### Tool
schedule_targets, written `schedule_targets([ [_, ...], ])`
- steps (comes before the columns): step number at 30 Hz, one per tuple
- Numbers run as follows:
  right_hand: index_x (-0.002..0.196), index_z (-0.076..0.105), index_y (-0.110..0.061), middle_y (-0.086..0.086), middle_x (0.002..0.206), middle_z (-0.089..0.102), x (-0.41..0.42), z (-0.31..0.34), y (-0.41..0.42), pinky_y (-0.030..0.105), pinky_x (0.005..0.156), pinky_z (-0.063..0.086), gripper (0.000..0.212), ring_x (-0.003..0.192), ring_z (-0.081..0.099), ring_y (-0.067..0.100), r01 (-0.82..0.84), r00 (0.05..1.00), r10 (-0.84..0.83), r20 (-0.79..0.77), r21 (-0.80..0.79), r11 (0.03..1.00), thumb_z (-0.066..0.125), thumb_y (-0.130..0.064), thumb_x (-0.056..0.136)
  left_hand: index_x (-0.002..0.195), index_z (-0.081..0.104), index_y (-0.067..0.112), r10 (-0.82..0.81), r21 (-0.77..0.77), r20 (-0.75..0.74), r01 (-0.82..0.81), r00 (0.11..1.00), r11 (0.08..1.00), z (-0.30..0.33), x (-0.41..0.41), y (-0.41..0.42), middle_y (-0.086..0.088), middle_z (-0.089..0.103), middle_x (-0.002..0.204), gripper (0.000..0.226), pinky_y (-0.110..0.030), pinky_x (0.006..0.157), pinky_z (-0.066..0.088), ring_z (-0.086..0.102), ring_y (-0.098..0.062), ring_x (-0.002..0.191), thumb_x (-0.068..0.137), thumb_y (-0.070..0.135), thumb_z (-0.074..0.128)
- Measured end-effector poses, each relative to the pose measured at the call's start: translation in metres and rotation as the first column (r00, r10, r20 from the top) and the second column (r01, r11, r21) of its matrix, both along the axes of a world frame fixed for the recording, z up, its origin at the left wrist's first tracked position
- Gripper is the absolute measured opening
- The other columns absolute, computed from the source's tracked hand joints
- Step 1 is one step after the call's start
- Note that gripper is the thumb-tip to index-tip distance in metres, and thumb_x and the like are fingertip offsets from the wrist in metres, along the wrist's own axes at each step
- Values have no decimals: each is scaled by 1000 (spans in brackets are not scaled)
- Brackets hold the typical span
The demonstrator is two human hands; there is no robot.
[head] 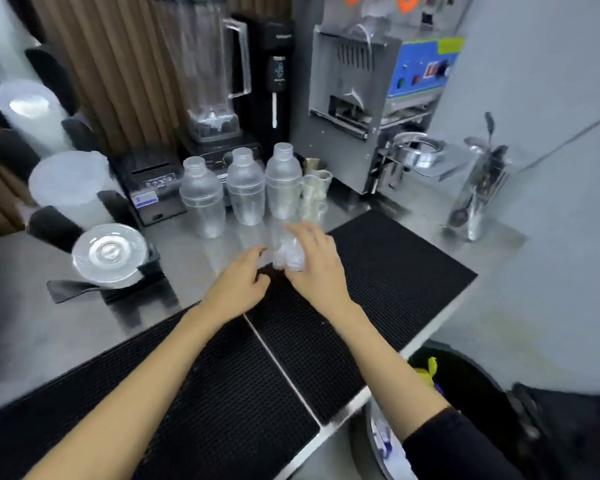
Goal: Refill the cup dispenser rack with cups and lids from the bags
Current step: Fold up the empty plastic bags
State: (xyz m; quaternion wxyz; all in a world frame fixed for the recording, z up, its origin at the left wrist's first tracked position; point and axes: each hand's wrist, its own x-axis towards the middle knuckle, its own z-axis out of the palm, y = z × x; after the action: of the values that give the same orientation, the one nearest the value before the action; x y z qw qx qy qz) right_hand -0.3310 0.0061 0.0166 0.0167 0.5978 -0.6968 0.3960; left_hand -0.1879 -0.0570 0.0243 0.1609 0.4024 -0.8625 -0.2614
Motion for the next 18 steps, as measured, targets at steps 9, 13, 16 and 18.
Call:
schedule_targets([
  [9,125,48,-15,11,126,52,-128,-60,179,41,91,39,58,111,51,34,737,637,-728,255,75,672,65,-14,69,133,47,15,-302,-26,-43,301,952,953,-25,-151,76,-5,53,132,42,-35,98,42,51,-22,118,92,16,52],
  [13,139,29,-30,9,146,31,-142,-97,205,56,102,32,81,131,32,37,708,516,-833,198,449,545,71,-41,70,131,48,15,-378,-29,-6,378,926,925,-35,-185,93,-5,54,129,40,-36,97,43,51,-22,118,92,18,52],
  [16,143,13,-35,10,154,12,-144,-112,204,65,108,11,94,142,8,33,644,505,-850,147,592,485,72,-48,70,130,49,15,-382,-37,-12,381,924,924,-39,-196,94,-5,54,127,38,-34,94,42,51,-22,117,92,18,52],
  [18,144,13,-33,10,154,13,-144,-113,202,64,109,8,91,143,6,32,669,506,-852,135,562,486,69,-45,73,130,50,14,-384,-51,-11,383,923,922,-41,-199,94,-4,55,127,38,-34,92,42,51,-22,115,92,17,52],
])
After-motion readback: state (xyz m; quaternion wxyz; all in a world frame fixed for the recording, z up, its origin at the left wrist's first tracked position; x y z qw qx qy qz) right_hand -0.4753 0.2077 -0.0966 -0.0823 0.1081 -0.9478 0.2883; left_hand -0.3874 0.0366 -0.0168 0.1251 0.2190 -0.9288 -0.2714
